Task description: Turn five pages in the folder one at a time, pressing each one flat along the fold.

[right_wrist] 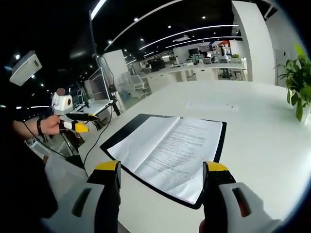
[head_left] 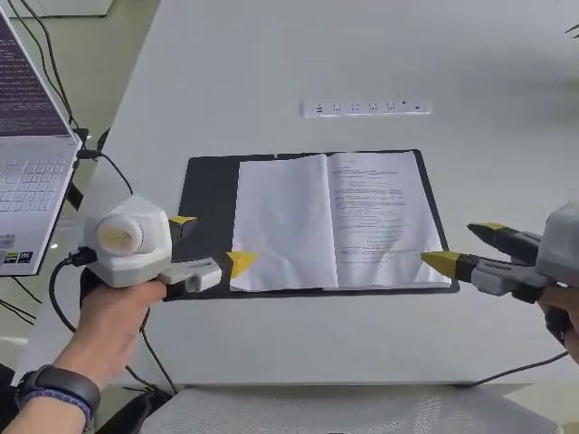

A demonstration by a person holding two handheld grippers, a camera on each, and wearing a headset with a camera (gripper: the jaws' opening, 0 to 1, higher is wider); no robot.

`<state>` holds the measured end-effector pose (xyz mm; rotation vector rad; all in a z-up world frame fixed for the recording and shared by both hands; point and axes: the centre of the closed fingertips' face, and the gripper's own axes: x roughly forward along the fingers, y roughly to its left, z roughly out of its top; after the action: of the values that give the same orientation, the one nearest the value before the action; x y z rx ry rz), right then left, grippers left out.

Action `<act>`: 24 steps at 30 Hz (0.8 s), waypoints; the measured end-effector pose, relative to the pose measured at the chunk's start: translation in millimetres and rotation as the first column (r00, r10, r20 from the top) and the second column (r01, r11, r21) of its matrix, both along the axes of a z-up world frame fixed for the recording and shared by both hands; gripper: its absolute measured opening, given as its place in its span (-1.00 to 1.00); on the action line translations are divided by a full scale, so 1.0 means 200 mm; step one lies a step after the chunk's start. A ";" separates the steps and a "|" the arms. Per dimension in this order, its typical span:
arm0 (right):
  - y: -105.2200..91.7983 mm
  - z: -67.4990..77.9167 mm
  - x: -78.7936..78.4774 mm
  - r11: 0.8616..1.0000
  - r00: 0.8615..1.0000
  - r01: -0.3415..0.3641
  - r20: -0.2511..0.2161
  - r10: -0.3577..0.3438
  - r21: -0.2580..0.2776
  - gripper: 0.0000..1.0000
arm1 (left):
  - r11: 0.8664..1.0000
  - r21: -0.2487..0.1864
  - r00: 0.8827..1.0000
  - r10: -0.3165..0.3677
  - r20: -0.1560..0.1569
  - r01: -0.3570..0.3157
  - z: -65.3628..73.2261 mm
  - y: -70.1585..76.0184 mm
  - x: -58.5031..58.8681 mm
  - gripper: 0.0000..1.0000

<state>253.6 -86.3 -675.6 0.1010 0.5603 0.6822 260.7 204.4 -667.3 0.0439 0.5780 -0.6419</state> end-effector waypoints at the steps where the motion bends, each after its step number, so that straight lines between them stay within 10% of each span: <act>1: 0.00 0.00 -0.01 1.000 1.000 0.002 0.000 -0.002 0.004 0.36 | 1.000 -0.004 1.000 0.004 -0.001 -0.004 0.00 0.01 -0.01 0.40; 24: -0.03 -0.01 -0.07 1.000 1.000 0.021 -0.019 -0.022 -0.021 0.53 | 1.000 -0.018 1.000 0.006 -0.021 -0.007 -0.01 0.03 -0.03 0.55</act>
<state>239.2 -92.7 -677.5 0.0944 0.5838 0.6548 253.9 209.5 -668.8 0.0186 0.5920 -0.6420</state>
